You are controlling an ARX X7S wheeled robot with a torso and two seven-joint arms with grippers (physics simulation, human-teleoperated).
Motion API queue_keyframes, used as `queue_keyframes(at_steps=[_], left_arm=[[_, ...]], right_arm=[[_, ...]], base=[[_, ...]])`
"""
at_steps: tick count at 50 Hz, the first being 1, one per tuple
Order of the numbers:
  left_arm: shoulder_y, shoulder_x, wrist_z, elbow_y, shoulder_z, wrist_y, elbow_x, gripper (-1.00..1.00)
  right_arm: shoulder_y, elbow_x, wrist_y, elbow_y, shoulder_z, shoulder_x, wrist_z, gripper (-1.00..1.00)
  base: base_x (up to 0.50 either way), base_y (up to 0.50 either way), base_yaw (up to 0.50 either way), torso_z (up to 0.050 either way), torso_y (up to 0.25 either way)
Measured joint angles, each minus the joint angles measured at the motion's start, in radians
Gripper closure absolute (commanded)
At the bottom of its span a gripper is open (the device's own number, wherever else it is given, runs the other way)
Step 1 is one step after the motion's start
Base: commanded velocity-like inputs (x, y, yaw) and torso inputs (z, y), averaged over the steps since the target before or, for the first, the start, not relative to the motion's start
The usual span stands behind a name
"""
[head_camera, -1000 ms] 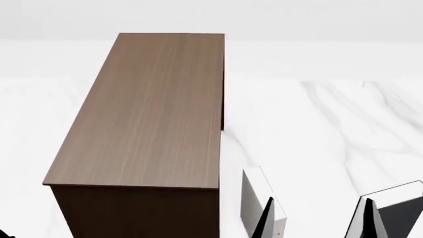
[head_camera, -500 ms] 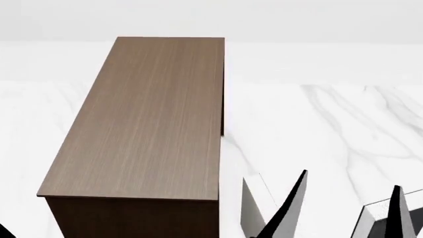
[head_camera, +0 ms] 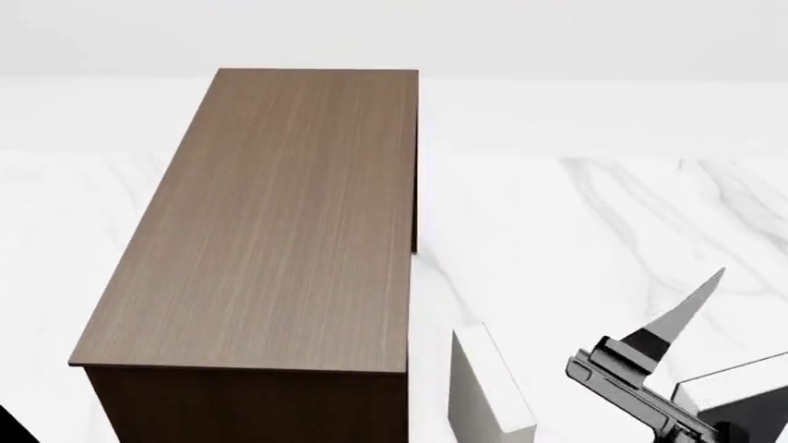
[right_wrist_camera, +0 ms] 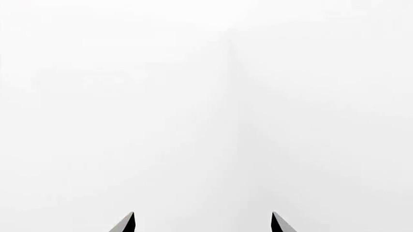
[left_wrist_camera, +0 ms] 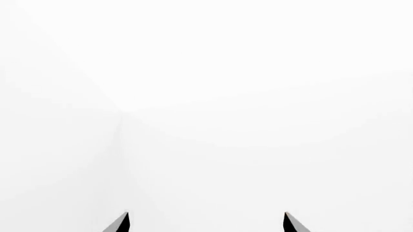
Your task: Pick up the book in the middle and place it on the cabinet shelf.
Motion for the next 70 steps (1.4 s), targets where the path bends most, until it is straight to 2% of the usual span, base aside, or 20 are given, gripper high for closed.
queue_keyframes(at_steps=[39, 70], left_arm=[[-0.002, -0.022, -0.022, -0.005, 0.027, -0.019, 0.008, -1.00], [-0.002, -0.038, -0.036, -0.009, 0.046, -0.029, 0.017, -1.00]], right_arm=[[0.147, -0.097, 0.277, 0.145, 0.079, 0.007, 0.299, -1.00], [0.209, -0.042, 0.315, 0.230, 0.119, 0.056, 0.352, -1.00]], base=[[0.00, 0.00, 0.00, 0.000, 0.000], [0.00, 0.00, 0.00, 0.000, 0.000]])
